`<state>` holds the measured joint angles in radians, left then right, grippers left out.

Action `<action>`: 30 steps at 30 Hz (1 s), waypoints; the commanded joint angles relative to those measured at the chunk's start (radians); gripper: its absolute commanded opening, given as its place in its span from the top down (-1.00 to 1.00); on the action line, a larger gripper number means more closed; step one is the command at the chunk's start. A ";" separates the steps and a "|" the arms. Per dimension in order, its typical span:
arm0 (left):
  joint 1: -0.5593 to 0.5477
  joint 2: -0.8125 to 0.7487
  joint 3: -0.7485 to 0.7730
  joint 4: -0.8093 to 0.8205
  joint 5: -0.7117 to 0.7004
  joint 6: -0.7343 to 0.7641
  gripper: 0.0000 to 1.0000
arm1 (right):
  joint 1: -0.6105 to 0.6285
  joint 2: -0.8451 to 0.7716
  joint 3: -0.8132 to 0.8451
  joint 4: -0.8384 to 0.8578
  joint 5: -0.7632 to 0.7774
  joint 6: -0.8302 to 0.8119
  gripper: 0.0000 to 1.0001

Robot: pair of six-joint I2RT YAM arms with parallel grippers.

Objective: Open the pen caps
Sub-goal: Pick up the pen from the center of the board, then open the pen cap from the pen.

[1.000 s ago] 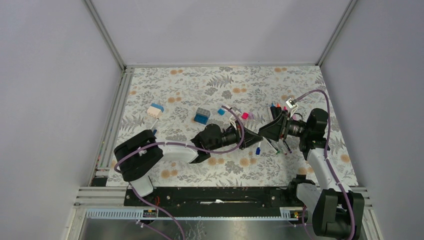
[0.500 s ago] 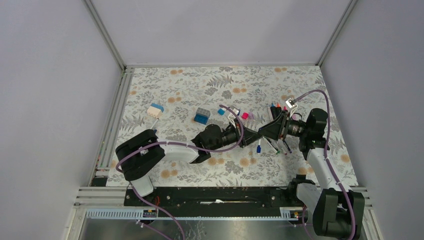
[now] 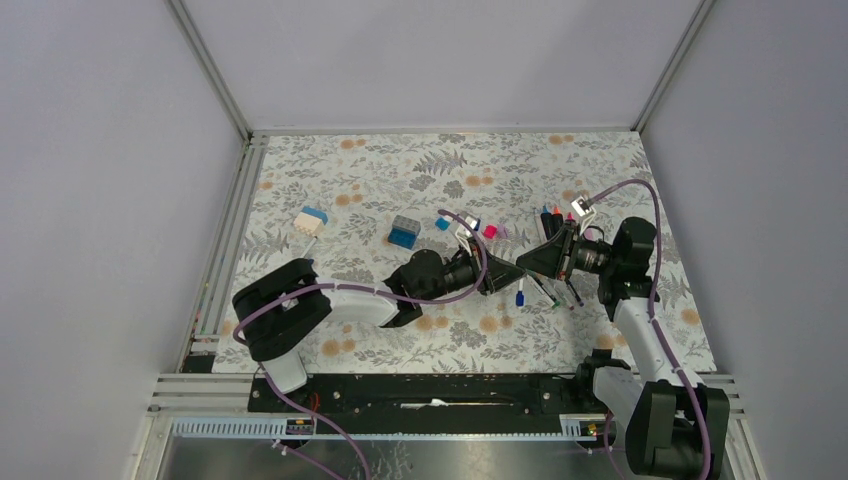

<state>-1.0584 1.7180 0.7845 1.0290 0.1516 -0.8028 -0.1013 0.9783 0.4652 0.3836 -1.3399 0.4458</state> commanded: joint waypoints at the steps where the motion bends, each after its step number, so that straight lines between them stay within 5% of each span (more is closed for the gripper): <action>1: -0.009 -0.057 -0.002 0.064 -0.014 0.000 0.47 | 0.001 -0.049 0.031 0.035 -0.017 0.002 1.00; 5: -0.009 -0.163 -0.039 -0.113 -0.064 0.059 -0.16 | -0.034 -0.061 0.024 0.057 -0.027 0.015 1.00; 9: -0.008 -0.303 -0.116 -0.254 -0.142 0.123 -0.48 | -0.045 -0.066 0.017 0.074 -0.035 0.024 1.00; 12: -0.008 -0.419 -0.175 -0.326 -0.201 0.142 -0.96 | -0.050 -0.071 0.012 0.078 -0.033 0.024 1.00; 16: 0.000 -0.539 -0.248 -0.397 -0.296 0.084 -0.98 | -0.053 -0.069 0.008 0.080 -0.027 0.028 1.00; 20: 0.029 -0.544 -0.306 -0.291 -0.210 0.044 -0.98 | -0.055 -0.066 0.002 0.085 -0.020 0.038 1.00; 30: -0.041 -0.188 -0.109 -0.127 -0.077 0.006 -0.72 | -0.063 -0.039 -0.022 0.121 0.018 0.087 1.00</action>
<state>-1.0626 1.4372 0.5762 0.7635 0.0204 -0.7723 -0.1589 0.9360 0.4488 0.4511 -1.3418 0.5102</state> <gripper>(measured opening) 0.872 0.171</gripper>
